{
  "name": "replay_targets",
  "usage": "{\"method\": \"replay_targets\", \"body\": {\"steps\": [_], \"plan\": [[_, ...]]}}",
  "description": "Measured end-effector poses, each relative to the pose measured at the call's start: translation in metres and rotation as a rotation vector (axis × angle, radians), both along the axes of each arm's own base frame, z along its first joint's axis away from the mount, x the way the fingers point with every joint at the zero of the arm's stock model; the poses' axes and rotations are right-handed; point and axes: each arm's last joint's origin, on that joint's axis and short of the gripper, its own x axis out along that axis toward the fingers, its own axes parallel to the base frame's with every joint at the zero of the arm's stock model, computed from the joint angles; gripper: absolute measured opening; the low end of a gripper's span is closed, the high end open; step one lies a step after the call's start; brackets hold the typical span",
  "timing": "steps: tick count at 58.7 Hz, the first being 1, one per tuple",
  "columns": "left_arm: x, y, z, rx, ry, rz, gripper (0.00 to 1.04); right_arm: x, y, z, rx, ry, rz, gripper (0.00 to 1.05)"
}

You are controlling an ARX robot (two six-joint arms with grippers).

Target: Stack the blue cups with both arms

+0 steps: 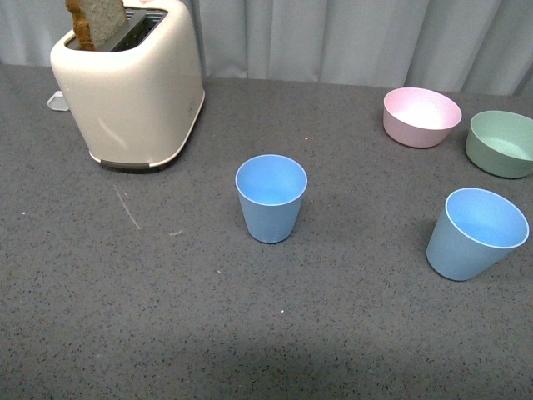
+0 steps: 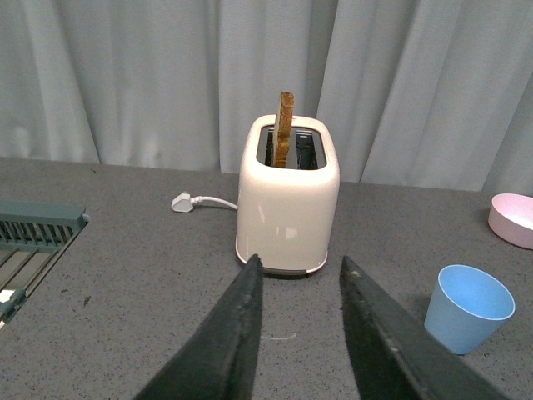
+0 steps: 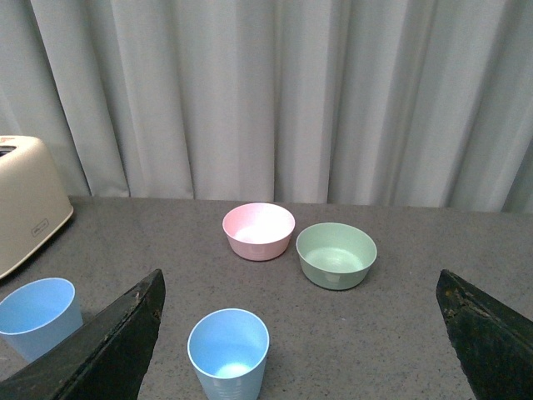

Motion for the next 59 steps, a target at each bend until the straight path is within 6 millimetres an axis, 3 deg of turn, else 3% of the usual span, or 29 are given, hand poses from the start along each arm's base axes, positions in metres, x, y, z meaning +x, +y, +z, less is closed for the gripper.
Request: {"method": "replay_targets", "body": {"steps": [8,14,22,33,49,59], "plan": [[0.0,0.0,0.0,0.0,0.0,0.0,0.58,0.0,0.0,0.0,-0.001,0.001,0.0,0.95],[0.0,0.0,0.0,0.0,0.0,0.0,0.76,0.005,-0.002,-0.002,-0.167,0.096,-0.113,0.95],[0.0,0.0,0.0,0.0,0.0,0.0,1.0,0.021,-0.003,0.0,-0.252,0.212,-0.076,0.95],[0.0,0.0,0.0,0.002,0.0,0.0,0.98,0.071,-0.005,0.005,-0.199,0.404,0.0,0.95],[0.0,0.0,0.0,0.002,0.0,0.0,0.98,0.159,0.002,-0.021,0.011,0.823,0.015,0.95],[0.0,0.0,0.0,0.002,0.0,0.0,0.98,0.187,0.011,-0.04,0.055,0.938,0.015,0.95]]}}
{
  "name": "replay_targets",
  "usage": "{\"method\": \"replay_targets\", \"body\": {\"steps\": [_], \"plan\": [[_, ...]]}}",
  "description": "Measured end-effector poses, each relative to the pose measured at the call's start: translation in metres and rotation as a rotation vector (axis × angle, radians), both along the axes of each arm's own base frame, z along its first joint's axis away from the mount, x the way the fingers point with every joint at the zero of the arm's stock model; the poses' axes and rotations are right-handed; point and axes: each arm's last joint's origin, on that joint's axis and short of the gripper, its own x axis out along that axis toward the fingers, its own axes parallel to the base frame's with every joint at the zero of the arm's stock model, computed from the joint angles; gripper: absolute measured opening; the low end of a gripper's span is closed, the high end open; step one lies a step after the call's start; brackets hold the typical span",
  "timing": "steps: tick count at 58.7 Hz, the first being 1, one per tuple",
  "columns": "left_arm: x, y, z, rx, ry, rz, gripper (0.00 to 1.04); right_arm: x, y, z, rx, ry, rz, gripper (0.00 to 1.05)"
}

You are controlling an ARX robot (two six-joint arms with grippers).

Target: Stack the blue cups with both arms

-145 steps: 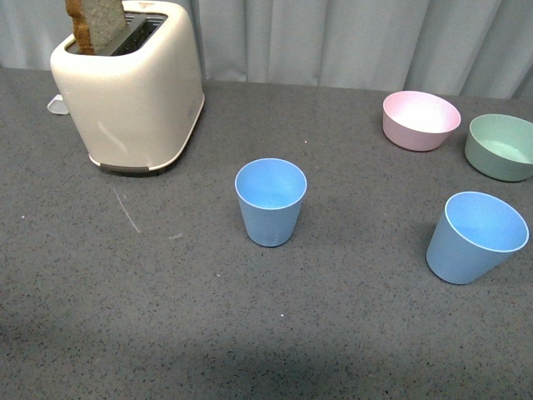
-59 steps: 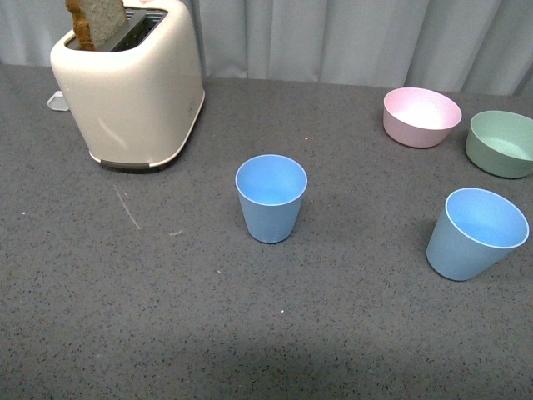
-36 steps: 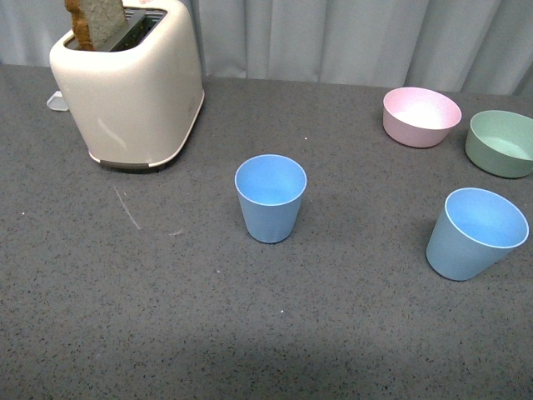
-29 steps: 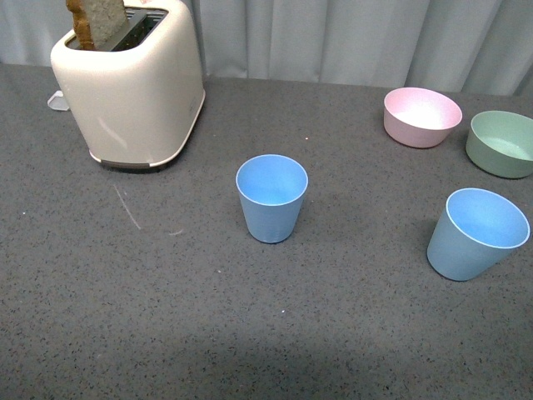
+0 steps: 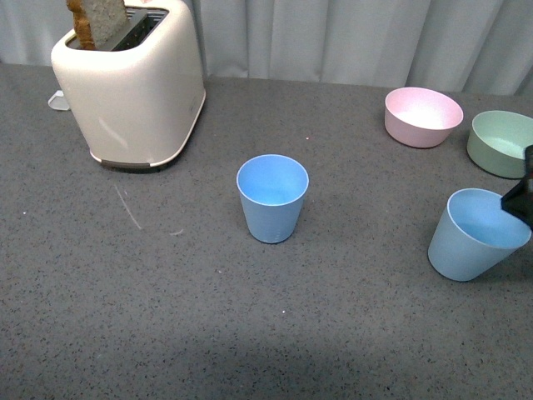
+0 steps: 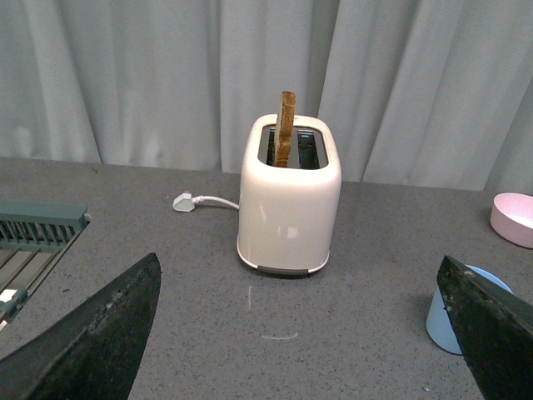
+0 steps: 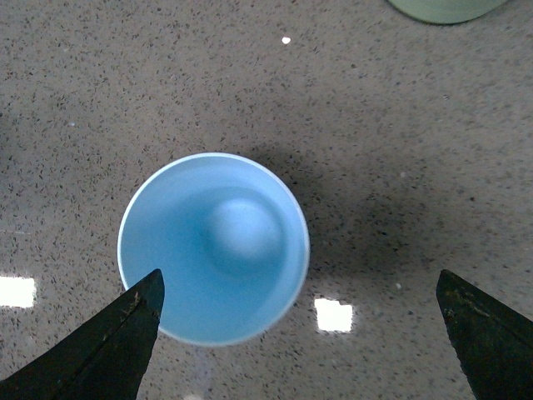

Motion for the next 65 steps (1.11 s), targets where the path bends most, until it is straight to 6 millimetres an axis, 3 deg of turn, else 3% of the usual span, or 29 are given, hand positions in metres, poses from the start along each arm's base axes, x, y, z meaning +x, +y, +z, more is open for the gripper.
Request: {"method": "replay_targets", "body": {"steps": [19,31,57,65], "plan": [[0.0,0.0,0.0,0.0,0.0,0.0,0.98,0.031,0.008,-0.027,0.014,0.091,-0.084,0.95],[0.0,0.0,0.0,0.0,0.0,0.0,0.98,0.035,0.009,-0.035,0.02,0.128,-0.114,0.66],[0.0,0.0,0.0,0.0,0.0,0.0,0.98,0.034,0.009,-0.035,0.024,0.146,-0.15,0.02],[0.0,0.0,0.0,0.0,0.0,0.0,0.98,0.033,0.015,-0.022,0.063,0.116,-0.116,0.01]]}}
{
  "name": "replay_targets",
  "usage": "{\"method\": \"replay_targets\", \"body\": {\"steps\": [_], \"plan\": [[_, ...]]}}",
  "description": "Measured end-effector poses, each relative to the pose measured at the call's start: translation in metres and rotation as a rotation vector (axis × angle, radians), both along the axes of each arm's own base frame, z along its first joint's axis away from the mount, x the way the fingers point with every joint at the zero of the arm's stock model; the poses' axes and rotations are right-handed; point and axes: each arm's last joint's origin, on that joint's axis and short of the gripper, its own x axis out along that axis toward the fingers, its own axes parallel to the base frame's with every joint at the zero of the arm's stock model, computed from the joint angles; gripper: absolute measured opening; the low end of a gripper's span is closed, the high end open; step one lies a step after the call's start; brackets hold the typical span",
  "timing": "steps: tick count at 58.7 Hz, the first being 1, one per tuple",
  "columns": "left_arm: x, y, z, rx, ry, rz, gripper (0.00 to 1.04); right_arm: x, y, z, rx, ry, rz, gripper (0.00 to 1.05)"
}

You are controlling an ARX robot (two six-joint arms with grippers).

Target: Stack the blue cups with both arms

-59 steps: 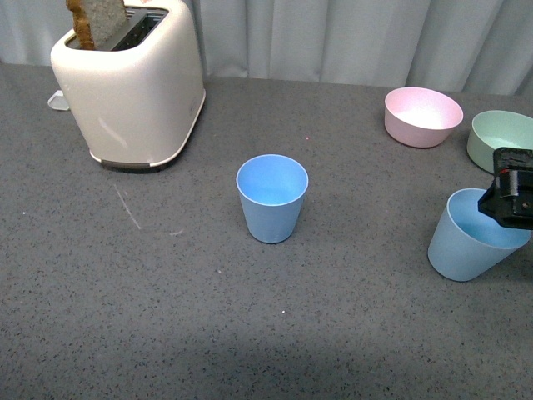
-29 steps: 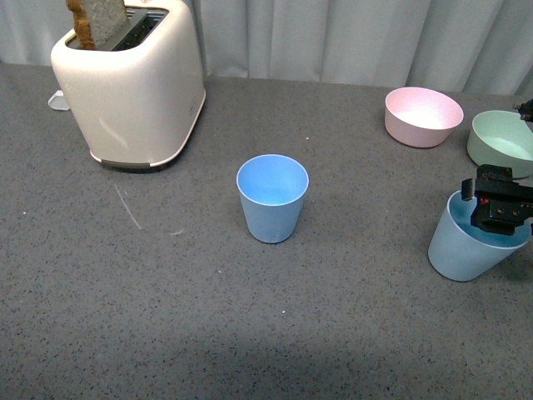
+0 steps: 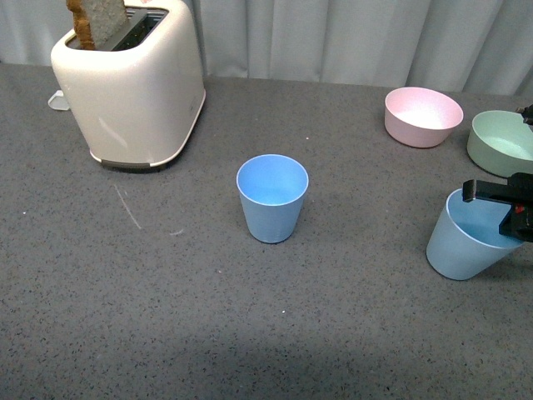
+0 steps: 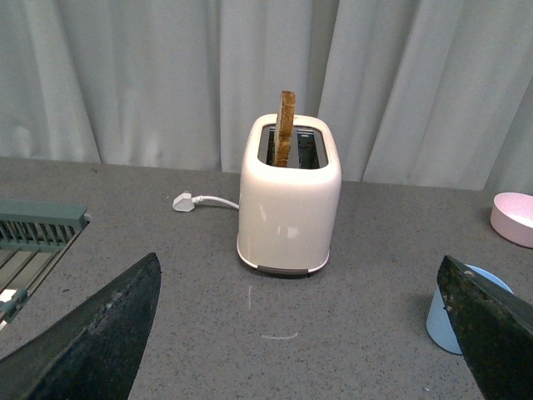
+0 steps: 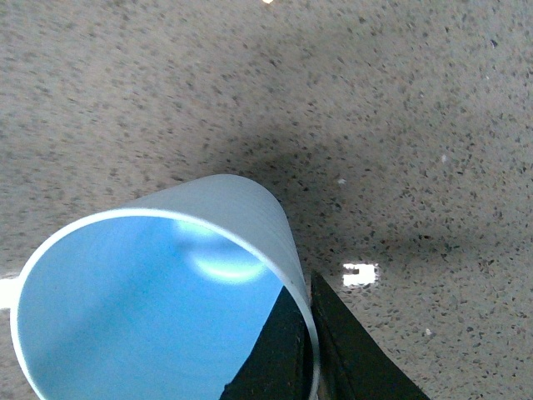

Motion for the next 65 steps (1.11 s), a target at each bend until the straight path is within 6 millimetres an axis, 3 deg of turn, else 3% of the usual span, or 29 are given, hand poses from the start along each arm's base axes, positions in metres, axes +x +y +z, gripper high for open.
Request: {"method": "replay_targets", "body": {"steps": [11,27,39,62,65], "plan": [[0.0,0.0,0.0,0.0,0.0,0.0,0.98,-0.001,0.026,0.031,0.133,-0.056,0.099,0.01],[0.0,0.0,0.0,0.0,0.0,0.0,0.98,0.009,0.088,0.064,0.237,-0.126,0.244,0.01],[0.0,0.0,0.0,0.0,0.0,0.0,0.98,0.013,0.119,0.058,0.26,-0.109,0.293,0.01],[0.0,0.0,0.0,0.0,0.0,0.0,0.98,0.023,0.132,0.053,0.261,-0.105,0.303,0.01],[0.0,0.0,0.0,0.0,0.0,0.0,0.98,0.025,0.133,0.052,0.261,-0.106,0.303,0.07]]}}
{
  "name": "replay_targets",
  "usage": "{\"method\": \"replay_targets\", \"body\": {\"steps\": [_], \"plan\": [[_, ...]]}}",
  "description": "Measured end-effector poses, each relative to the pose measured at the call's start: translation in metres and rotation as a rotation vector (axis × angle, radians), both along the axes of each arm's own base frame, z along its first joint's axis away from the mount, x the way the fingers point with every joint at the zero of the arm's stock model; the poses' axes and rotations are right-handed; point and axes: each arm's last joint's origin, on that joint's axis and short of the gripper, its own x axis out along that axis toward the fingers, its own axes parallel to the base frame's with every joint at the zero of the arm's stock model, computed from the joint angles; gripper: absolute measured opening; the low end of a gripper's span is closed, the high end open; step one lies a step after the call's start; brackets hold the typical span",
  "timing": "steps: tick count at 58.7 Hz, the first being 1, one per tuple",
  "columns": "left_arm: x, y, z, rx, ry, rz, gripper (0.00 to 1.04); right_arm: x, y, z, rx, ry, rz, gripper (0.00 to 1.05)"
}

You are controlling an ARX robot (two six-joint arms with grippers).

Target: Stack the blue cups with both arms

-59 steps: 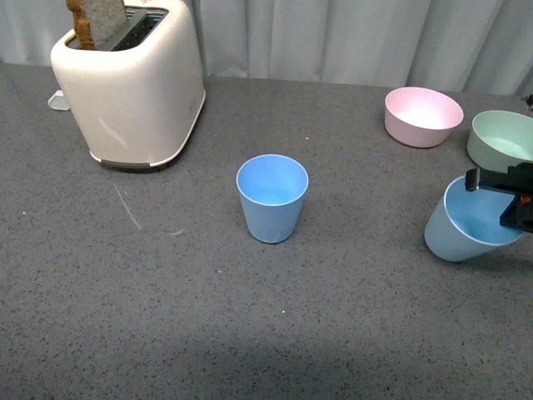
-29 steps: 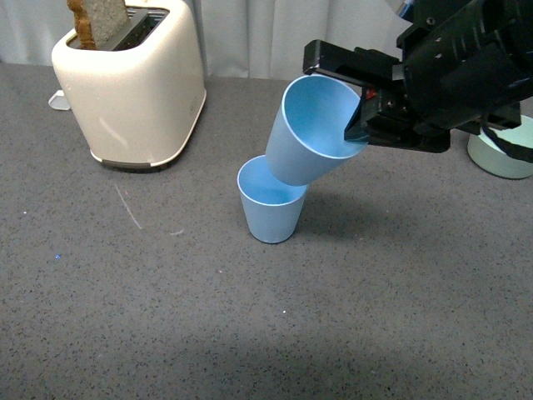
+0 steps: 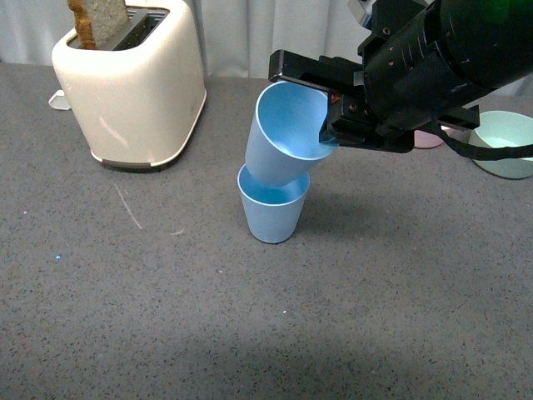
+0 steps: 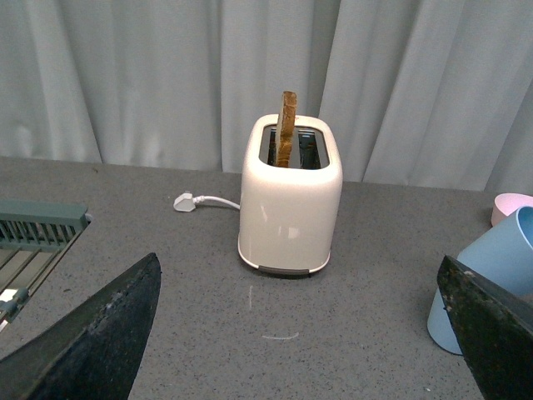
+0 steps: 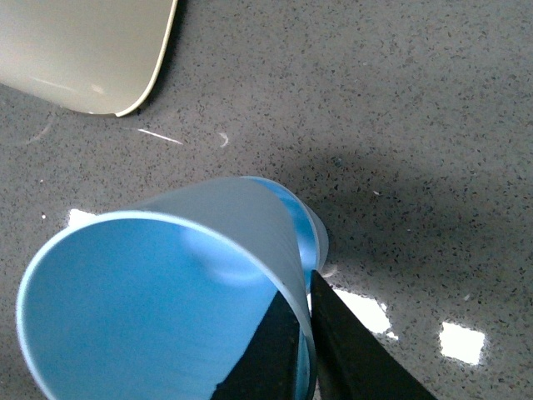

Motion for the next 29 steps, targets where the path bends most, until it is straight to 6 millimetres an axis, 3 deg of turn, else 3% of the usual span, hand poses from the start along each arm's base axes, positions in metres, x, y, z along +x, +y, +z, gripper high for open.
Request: {"method": "replay_targets", "body": {"steps": [25,29], "plan": [[0.0,0.0,0.0,0.0,0.0,0.0,0.98,0.006,-0.001,0.012,0.013,-0.108,-0.027,0.77],[0.0,0.0,0.0,0.0,0.0,-0.001,0.98,0.001,-0.012,-0.005,-0.177,-0.489,-0.179,0.64]]}}
